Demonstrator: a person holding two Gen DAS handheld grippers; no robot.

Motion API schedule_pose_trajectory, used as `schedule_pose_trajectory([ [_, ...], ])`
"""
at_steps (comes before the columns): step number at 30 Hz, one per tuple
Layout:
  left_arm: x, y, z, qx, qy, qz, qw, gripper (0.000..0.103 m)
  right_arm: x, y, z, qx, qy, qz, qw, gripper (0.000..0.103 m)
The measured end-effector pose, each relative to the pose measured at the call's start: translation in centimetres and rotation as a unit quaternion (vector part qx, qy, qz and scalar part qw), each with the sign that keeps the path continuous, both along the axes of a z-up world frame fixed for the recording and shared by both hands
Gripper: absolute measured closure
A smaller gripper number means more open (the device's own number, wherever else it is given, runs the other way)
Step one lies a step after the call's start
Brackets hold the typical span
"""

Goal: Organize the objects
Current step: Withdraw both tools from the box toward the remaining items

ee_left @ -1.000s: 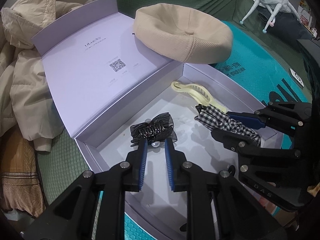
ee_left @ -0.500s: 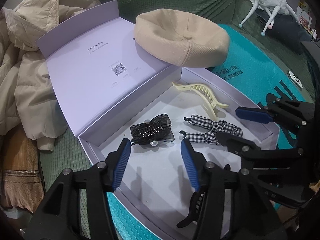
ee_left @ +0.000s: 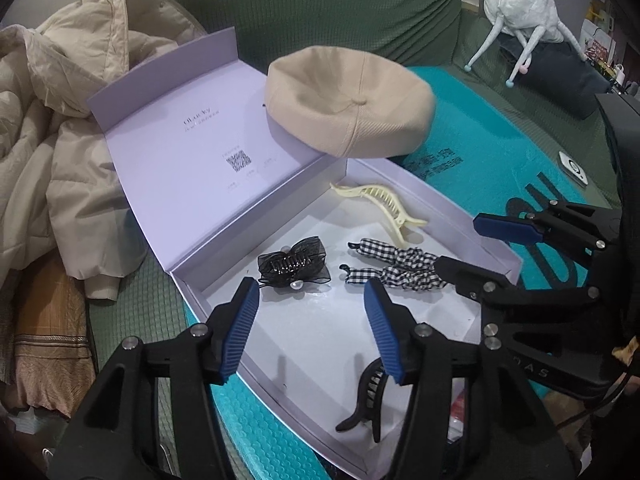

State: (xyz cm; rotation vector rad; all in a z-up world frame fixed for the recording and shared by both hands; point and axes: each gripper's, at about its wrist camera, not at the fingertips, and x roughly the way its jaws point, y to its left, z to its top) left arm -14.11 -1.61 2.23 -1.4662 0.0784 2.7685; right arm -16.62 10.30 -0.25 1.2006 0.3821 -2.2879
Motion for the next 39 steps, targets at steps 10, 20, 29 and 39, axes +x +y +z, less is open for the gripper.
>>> schedule_pose_trajectory([
  [10, 1.5, 0.8, 2.2, 0.006, 0.014, -0.004, 0.9999, 0.041, 1.3, 1.8, 2.7, -0.005, 0.017, -0.019, 1.0, 0.043],
  [20, 3.5, 1.7, 4.8, 0.01, 0.037, -0.017, 0.9991, 0.03, 2.7, 3.4, 5.7, -0.01, 0.042, -0.035, 0.998, 0.036],
  [29, 5.4, 2.0, 6.4, 0.021, 0.045, -0.017, 0.9986, 0.025, 4.7, 4.7, 7.7, -0.022, 0.056, -0.044, 0.997, 0.023],
  [39, 7.7, 2.5, 7.8, 0.014, 0.053, -0.02, 0.9983, 0.024, 7.4, 5.6, 9.0, -0.031, 0.063, -0.036, 0.997, 0.023],
])
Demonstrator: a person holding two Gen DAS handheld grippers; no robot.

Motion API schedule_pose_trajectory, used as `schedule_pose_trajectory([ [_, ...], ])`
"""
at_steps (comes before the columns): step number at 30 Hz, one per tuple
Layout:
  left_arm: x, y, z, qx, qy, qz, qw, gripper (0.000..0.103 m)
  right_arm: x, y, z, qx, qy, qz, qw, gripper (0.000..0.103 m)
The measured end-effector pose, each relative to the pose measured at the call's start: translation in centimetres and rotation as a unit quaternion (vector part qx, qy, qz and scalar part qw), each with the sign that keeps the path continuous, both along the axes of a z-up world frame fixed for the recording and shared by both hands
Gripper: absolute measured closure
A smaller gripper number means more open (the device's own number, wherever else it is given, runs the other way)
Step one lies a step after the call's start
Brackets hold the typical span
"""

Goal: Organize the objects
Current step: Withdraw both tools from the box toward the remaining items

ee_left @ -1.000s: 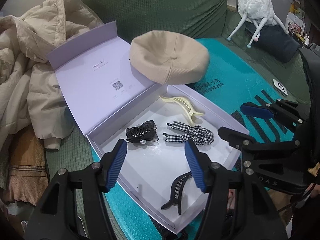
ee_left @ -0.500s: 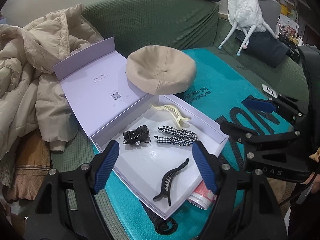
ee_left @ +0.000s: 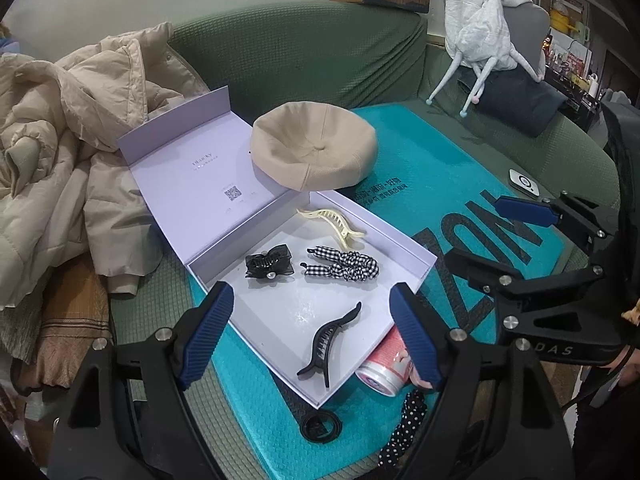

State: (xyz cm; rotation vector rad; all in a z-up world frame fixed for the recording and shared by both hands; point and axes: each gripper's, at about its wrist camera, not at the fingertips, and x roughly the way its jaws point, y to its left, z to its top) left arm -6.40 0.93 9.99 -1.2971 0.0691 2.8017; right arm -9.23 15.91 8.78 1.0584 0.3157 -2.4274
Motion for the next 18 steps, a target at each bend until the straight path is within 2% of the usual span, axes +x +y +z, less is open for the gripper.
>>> schedule_pose_trajectory([
  [9, 2.0, 0.4, 0.1, 0.002, -0.004, -0.001, 1.0, 0.023, 2.1, 0.5, 0.4, -0.006, 0.003, 0.005, 1.0, 0.023],
  [18, 3.5, 0.9, -1.2, 0.006, -0.021, -0.003, 0.9998, 0.023, 3.6, 1.1, -0.9, -0.007, -0.009, 0.003, 1.0, 0.023],
])
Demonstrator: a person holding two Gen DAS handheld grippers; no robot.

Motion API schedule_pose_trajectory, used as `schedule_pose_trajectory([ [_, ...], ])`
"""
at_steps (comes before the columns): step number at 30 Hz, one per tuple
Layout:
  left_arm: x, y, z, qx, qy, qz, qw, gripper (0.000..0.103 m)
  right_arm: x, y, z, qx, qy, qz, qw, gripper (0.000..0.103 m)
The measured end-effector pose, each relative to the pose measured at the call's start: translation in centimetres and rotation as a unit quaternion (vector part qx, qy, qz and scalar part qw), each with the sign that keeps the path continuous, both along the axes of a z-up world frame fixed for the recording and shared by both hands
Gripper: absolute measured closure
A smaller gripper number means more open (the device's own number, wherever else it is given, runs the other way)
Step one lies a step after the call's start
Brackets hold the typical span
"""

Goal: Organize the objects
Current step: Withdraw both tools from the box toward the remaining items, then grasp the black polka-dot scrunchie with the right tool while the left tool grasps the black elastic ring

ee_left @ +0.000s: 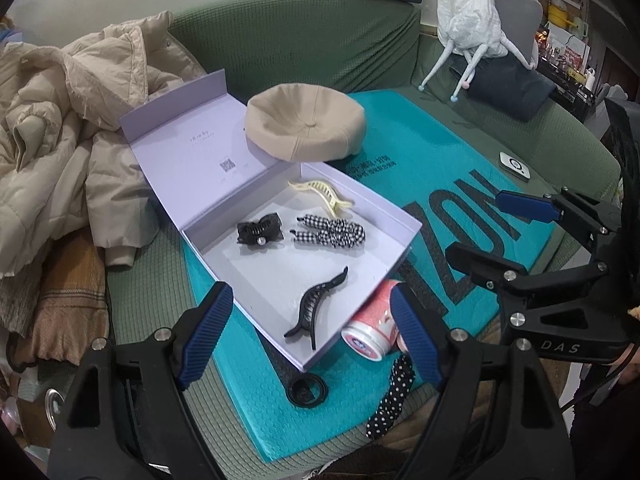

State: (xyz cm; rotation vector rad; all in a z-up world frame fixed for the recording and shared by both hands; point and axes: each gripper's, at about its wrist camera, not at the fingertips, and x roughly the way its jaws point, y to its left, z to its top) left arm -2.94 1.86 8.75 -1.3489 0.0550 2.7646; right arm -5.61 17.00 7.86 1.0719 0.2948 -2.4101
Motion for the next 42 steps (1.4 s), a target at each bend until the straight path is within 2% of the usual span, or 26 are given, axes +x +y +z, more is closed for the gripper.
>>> schedule_pose_trajectory([
  [12, 1.6, 0.4, -3.7, 0.003, -0.049, 0.0, 0.9988, 0.023, 1.7, 0.6, -3.1, -0.002, -0.035, 0.0, 0.999, 0.023],
  [18, 2.2, 1.0, -4.9, -0.006, -0.061, -0.008, 0.9981, 0.023, 2.5, 1.1, -4.9, -0.004, -0.054, -0.004, 0.999, 0.023],
  [38, 4.7, 0.6, -8.6, 0.023, -0.104, -0.013, 0.9942, 0.023, 5.0, 1.9, -8.7, -0.025, -0.109, -0.014, 0.994, 0.023],
  [42, 5.1, 0.3, -9.1, 0.022, -0.102, -0.012, 0.9945, 0.023, 5.9, 1.5, -9.2, -0.033, -0.12, -0.008, 0.992, 0.023],
])
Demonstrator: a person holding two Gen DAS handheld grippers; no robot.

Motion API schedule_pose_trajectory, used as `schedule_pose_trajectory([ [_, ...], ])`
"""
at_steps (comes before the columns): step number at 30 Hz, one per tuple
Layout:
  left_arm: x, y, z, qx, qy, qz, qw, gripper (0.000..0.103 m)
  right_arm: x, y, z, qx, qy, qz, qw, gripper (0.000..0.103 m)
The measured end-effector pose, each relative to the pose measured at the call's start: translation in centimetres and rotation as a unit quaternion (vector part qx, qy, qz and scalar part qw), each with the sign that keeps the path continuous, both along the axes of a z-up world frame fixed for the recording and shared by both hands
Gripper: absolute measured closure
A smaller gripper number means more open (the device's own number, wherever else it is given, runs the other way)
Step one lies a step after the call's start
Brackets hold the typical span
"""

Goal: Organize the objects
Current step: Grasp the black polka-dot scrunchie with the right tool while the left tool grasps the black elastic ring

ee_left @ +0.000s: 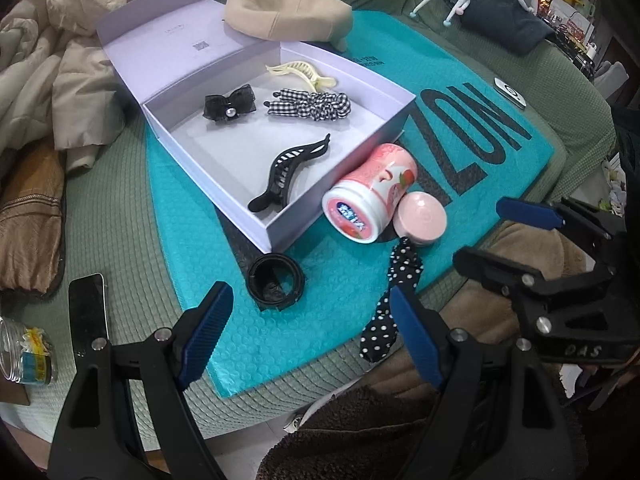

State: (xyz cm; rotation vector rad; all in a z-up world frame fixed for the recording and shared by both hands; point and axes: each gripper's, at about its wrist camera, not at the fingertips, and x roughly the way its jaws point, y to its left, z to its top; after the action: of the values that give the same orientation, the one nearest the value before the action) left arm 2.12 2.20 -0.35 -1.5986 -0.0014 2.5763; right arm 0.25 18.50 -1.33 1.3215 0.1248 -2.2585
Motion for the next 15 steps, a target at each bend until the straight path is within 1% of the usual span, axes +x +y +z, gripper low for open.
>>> schedule_pose_trajectory([
  [3, 0.2, -0.3, -0.4, -0.003, 0.002, 0.002, 1.0, 0.023, 0.5, -0.5, -0.4, -0.004, -0.009, 0.003, 1.0, 0.023],
  [10, 0.4, -1.4, -2.1, 0.0, -0.012, 0.01, 0.9999, 0.023, 1.2, -1.1, -1.5, -0.039, -0.037, 0.003, 0.999, 0.023],
  [15, 0.3, -2.3, -3.0, 0.01, -0.018, 0.022, 0.9995, 0.023, 1.3, -1.6, -2.0, -0.048, -0.048, 0.006, 0.998, 0.023],
])
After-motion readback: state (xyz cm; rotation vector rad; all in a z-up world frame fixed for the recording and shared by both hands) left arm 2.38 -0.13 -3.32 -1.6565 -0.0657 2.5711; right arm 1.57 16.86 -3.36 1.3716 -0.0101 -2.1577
